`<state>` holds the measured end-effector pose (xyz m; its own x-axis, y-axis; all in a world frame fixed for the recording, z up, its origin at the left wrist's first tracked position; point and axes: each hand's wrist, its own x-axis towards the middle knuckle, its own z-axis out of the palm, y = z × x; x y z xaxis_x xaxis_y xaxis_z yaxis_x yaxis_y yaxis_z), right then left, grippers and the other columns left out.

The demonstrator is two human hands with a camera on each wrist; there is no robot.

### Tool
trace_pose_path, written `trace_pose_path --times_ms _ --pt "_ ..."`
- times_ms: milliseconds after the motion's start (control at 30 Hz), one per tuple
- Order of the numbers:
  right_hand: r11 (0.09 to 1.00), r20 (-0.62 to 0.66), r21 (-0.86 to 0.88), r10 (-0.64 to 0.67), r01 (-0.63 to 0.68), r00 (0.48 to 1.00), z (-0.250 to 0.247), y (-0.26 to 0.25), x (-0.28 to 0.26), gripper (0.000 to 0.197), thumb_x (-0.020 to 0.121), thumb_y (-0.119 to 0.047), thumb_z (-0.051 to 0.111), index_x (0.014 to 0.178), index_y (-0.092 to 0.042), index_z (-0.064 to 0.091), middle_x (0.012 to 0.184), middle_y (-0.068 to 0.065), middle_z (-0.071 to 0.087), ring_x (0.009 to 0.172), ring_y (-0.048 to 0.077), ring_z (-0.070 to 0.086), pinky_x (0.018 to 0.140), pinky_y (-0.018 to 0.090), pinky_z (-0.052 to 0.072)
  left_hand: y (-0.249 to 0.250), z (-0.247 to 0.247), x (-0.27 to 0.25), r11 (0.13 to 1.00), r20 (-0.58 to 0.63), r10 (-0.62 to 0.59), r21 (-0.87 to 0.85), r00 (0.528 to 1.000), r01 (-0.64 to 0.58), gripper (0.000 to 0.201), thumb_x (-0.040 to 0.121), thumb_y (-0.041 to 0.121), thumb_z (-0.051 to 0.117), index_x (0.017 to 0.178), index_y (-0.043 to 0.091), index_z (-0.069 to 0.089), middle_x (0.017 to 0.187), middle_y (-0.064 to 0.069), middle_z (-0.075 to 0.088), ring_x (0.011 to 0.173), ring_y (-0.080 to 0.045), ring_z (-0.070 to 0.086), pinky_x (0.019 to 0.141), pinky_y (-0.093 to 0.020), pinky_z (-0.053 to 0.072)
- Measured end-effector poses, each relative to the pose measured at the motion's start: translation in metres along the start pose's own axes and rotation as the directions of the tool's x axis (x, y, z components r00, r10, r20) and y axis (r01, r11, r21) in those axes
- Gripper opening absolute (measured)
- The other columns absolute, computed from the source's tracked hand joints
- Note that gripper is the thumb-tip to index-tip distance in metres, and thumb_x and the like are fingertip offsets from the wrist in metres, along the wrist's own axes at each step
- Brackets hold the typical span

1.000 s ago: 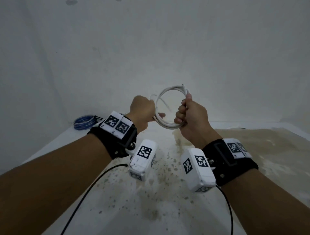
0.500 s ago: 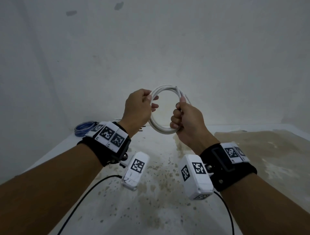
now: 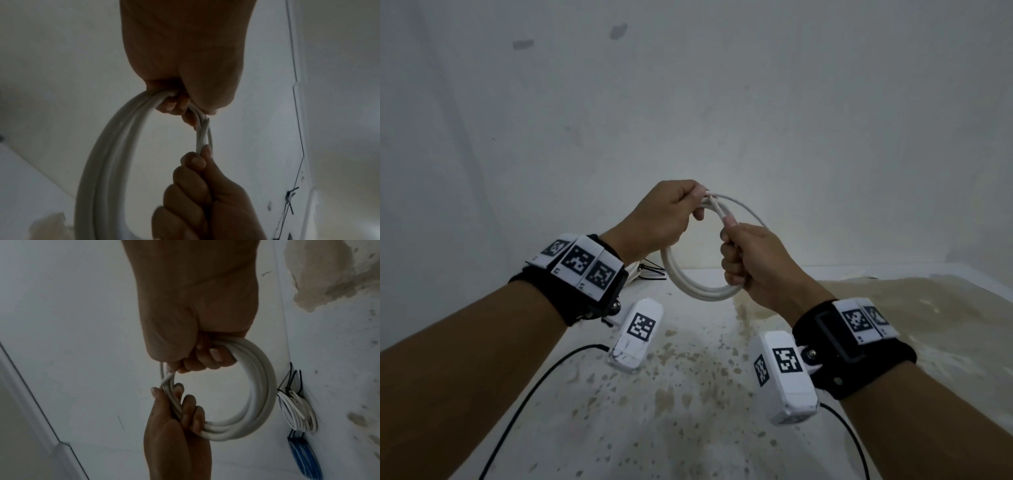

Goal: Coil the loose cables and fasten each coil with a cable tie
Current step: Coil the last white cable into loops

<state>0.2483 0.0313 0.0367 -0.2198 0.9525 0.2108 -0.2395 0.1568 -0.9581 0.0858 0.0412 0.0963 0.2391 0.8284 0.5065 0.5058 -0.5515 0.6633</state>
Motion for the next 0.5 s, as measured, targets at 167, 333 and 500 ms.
trace_pose_path --times_ms 167,333,500 --pt "0.997 0.051 -0.080 0.006 -0.002 0.999 0.002 -0.006 0.000 0.037 0.102 -0.038 0.048 0.071 -0.018 0.043 0.052 -0.007 0.031 0.044 0.010 0.024 0.042 0.023 0.026 0.009 -0.007 0.004 0.962 0.113 0.108 0.238 0.988 -0.132 0.032 0.102 0.036 0.048 0.094 0.012 0.069 0.064 0.000 0.056 0.041 -0.003 0.040 0.043 -0.012 0.034" --pt "0.998 0.090 -0.061 0.003 0.003 0.996 0.006 -0.005 0.000 0.038 0.101 -0.040 0.050 0.071 -0.017 0.047 0.053 -0.007 0.029 0.045 0.011 0.023 0.043 0.023 0.026 0.001 -0.006 0.005 0.900 0.064 0.203 0.381 0.977 -0.212 0.032 0.100 0.039 0.053 0.088 0.018 0.074 0.061 -0.005 0.057 0.053 -0.007 0.042 0.055 -0.018 0.033" --pt "0.860 0.229 0.452 0.147 -0.239 0.962 0.000 0.002 0.004 0.075 0.095 -0.069 0.029 0.098 -0.005 0.067 0.052 -0.002 0.034 0.039 0.009 0.024 0.043 0.023 0.025 -0.008 0.001 -0.004 0.934 -0.076 0.264 0.268 0.962 -0.235 0.036 0.100 0.035 0.053 0.080 0.009 0.069 0.055 -0.005 0.044 0.051 -0.007 0.038 0.055 -0.023 0.034"
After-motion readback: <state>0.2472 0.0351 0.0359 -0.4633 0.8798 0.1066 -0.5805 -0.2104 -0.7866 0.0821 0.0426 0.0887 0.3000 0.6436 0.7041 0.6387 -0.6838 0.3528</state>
